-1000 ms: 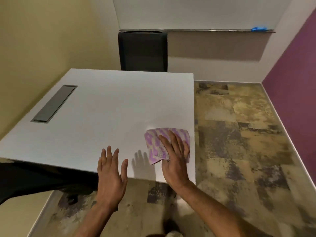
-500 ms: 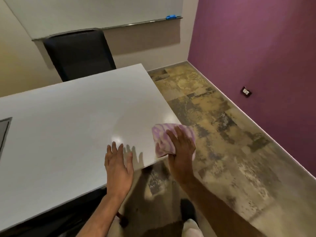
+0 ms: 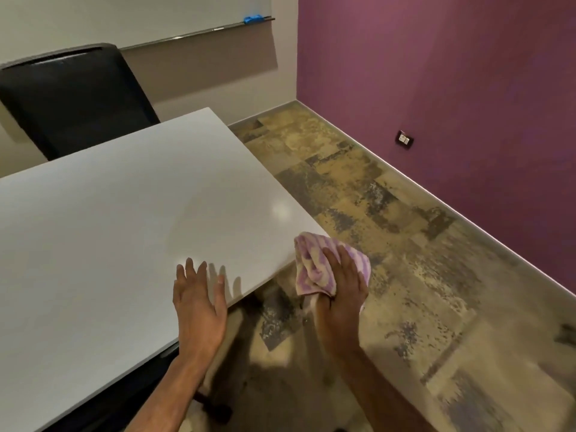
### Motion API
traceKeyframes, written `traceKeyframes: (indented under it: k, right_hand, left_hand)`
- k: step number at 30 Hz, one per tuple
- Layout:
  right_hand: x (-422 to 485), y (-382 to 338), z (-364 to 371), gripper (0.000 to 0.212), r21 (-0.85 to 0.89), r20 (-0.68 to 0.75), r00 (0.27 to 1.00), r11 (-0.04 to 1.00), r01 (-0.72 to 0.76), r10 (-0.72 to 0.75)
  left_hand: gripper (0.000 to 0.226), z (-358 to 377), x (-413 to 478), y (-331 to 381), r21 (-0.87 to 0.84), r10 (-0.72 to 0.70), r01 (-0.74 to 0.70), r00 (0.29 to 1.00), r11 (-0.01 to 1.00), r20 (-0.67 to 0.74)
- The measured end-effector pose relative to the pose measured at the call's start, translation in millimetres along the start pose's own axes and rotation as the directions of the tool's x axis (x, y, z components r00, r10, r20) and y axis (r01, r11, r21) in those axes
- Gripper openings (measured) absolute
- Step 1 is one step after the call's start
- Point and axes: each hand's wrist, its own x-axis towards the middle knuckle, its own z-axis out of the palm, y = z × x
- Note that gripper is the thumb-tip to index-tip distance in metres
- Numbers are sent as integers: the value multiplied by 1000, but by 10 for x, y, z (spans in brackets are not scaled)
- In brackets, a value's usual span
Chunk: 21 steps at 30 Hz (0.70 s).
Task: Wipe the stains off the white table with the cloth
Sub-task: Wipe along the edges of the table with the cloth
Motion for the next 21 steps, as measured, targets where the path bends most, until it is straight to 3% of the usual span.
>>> traceKeyframes:
  k: [5,11,13,15,18,21]
  right_hand:
    - [-292,365,299,66,30,0,1000,1000,-10,10]
    - [-774,804,1061,53,0,-4,980,980,201,-201]
    - [-880,883,1298,59,-70,31,949,946,316,-315]
    - [-963,1031,1595,52,-110,-33,902,898,425,-431]
    - [-1021,1264,2074,65,-220,-134,839,841,494,-527]
    - [-983,1500,2365,43,-336,-243,752,780,528,-613]
  left_hand:
    - [65,323,107,-219,-70,41,-48,994,996,-99]
    - [65,736,267,-668,-108,108,-132,974,985,-201]
    - [64,864,265,-810,-108,142,-173,960,979,-242]
    - [62,981,289,-951,-121,156,-197,947,973,-282]
    - [59,1171,349,-1123,-109,193,-246,914,963,-357]
    - [56,1292,401,-1210,-120,246,-326,866,938,-434]
